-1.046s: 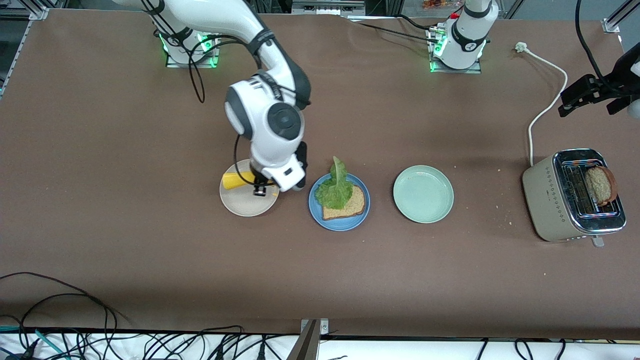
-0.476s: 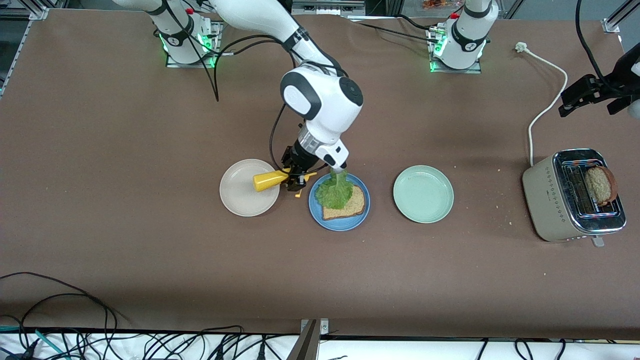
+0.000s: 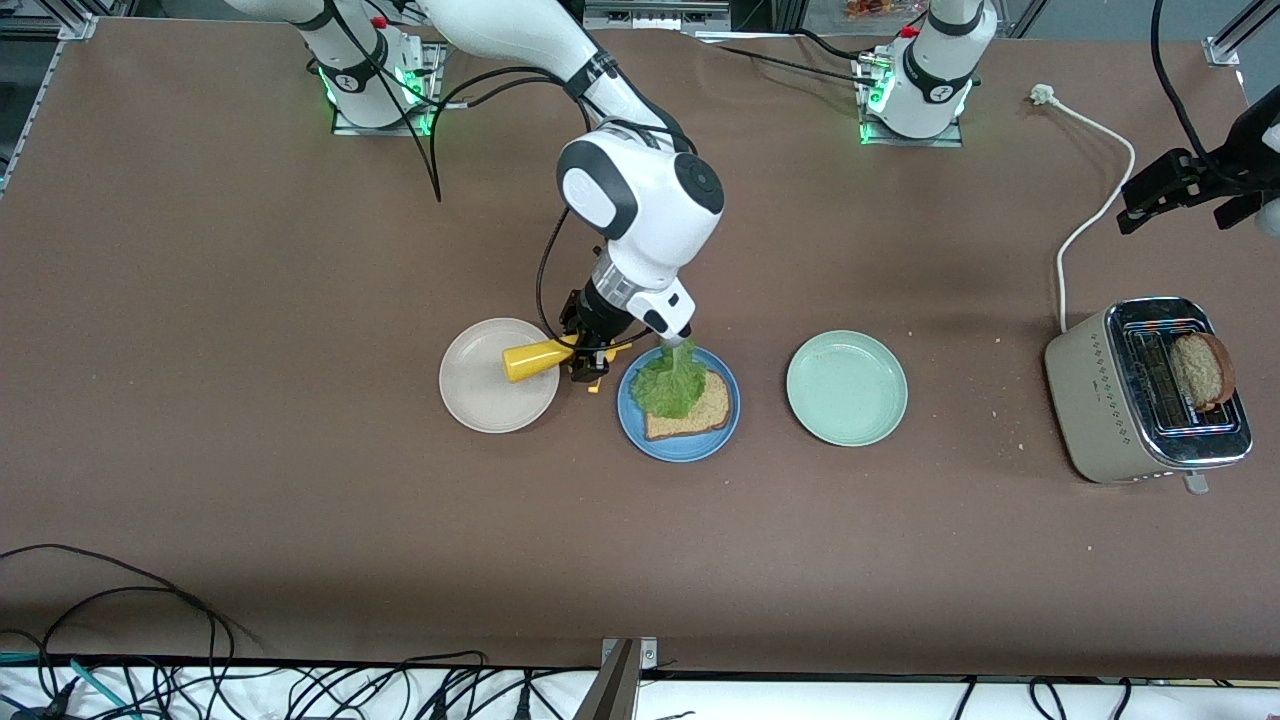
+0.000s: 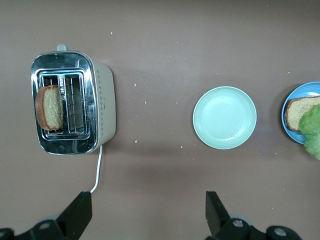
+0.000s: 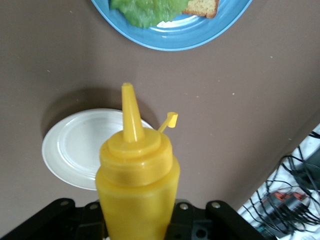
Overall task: Make sandwich in blue plate with both arms
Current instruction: 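Tilt the mustard bottle nozzle over the sandwich with the right gripper, then bring the mustard bottle back beside the white plate with the right gripper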
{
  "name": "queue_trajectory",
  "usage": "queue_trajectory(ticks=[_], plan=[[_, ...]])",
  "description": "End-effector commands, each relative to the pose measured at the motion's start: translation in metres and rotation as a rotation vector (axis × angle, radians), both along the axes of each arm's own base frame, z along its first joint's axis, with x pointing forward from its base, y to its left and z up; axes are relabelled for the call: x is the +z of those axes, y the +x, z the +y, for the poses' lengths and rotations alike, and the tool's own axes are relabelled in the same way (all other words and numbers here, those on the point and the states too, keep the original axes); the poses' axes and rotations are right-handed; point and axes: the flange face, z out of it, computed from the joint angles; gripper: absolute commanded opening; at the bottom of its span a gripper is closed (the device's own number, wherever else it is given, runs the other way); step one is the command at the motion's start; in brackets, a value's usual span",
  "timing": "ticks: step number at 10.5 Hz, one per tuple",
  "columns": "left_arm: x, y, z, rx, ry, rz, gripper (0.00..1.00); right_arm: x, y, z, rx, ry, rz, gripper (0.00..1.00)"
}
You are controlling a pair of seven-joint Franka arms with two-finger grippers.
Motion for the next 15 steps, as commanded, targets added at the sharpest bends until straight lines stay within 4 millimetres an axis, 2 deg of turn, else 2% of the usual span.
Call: queue_trajectory(ticks=[1,3,4,5,7,8,10,12,13,15], plan=[[0.005,-0.002,0.004,-0.012,0.03,0.0,1.0,0.052,0.032,-0.052,-0.098,0.196,0.139,0.06],[0.0,0.002,0.009,-0.01,0.031,0.007,1.0,0.068,0.054,-0.088,-0.116,0.335,0.244,0.06],[-0.006,0.007,0.014,-0.002,0.029,0.009,1.0,0.071,0.068,-0.111,-0.128,0.4,0.289,0.06],[-0.02,0.018,0.024,0.012,0.023,0.021,1.0,0.077,0.082,-0.14,-0.124,0.486,0.346,0.06],[-0.043,0.033,0.066,0.082,0.017,0.023,1.0,0.07,0.11,-0.214,-0.126,0.629,0.462,0.06],[-0.065,0.043,0.084,0.107,0.021,0.049,1.0,0.067,0.118,-0.248,-0.118,0.701,0.528,0.06],[-0.114,0.061,0.105,0.104,0.123,0.137,1.0,0.047,0.131,-0.311,-0.057,0.892,0.618,0.06],[-0.144,0.075,0.131,0.125,0.142,0.14,1.0,0.026,0.133,-0.362,-0.009,1.045,0.673,0.06],[-0.157,0.076,0.149,0.135,0.131,0.151,1.0,0.005,0.13,-0.384,0.01,1.133,0.703,0.06],[-0.182,0.084,0.184,0.079,0.112,0.133,1.0,-0.033,0.115,-0.417,0.062,1.258,0.741,0.05]])
